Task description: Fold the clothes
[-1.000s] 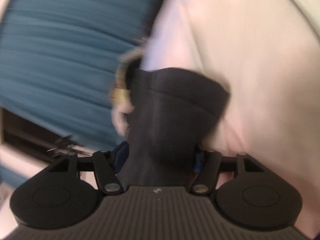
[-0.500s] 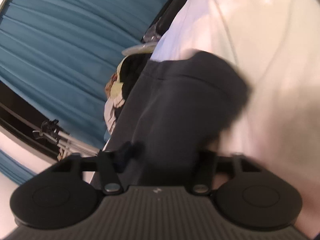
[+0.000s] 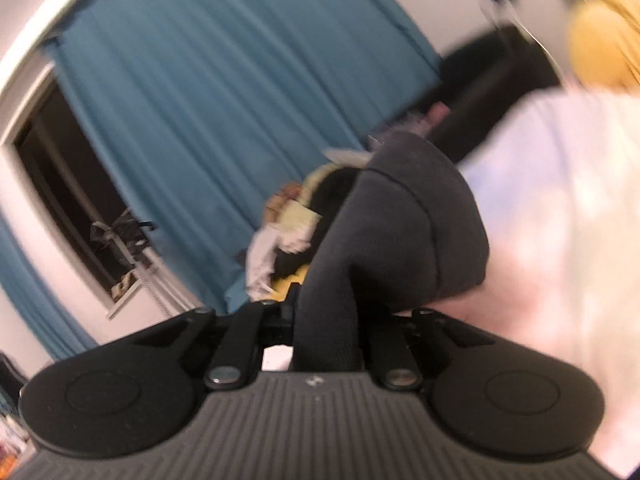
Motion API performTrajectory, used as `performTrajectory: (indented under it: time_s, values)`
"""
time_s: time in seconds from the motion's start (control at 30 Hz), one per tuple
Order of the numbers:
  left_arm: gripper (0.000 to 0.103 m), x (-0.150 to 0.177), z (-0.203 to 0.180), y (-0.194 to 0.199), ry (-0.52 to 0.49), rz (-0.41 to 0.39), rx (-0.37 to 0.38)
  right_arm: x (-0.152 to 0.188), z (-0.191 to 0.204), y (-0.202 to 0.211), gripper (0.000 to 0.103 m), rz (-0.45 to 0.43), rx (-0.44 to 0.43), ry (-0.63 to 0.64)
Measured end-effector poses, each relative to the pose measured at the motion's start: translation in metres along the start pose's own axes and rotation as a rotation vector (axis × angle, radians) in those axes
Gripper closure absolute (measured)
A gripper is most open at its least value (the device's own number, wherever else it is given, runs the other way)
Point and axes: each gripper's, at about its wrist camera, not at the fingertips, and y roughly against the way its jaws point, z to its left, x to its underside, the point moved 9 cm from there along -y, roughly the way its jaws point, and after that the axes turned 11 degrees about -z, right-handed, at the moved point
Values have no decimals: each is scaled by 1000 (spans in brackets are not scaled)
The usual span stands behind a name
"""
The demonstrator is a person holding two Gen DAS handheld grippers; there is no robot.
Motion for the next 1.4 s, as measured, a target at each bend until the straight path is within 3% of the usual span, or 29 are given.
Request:
performTrajectory:
  time_s: [0.17, 0.27, 0.33, 0.4, 0.5, 0.6, 0.67, 0.7, 0.73, 0.83, 0.9, 1.1, 1.2, 1.3, 1.4]
  values:
    - [7, -48, 36, 42, 107, -143, 21, 25, 133, 5, 90, -55, -170, 213]
    - [7, -63, 66, 53, 178, -205, 6, 81, 214, 7, 90, -26, -308, 349]
    - [7, -64, 91, 52, 253, -225, -5, 143, 255, 10, 90, 47, -393, 441]
    - [7, -59, 113, 46, 330, -226, -14, 210, 278, 12, 90, 149, -445, 516]
    - [7, -47, 135, 34, 393, -189, -20, 327, 279, 14, 87, 380, -475, 675]
    - [7, -45, 146, 31, 429, -186, -10, 364, 269, 18, 82, 410, -477, 761]
    - [7, -47, 147, 32, 457, -194, 18, 350, 272, 20, 67, 443, -515, 691]
    - [8, -48, 146, 32, 459, -196, 26, 342, 272, 26, 52, 463, -547, 674]
    - [8, -49, 144, 32, 453, -197, 33, 335, 272, 33, 45, 482, -579, 660]
    - [8, -46, 134, 35, 425, -195, 51, 300, 269, 59, 41, 532, -681, 645]
    - [8, -44, 126, 35, 421, -189, 77, 268, 263, 79, 37, 536, -695, 622]
    - [9, -28, 104, 23, 314, -119, 43, 199, 200, 92, 37, 406, -509, 567]
    - [9, -9, 113, 8, 347, -41, -56, 189, 182, 76, 38, 321, -437, 620]
    - [8, 10, 129, 0, 293, 18, -229, 203, 185, 61, 38, 370, -474, 619]
    - [7, 15, 131, 5, 288, 21, -286, 239, 182, 60, 37, 459, -493, 781]
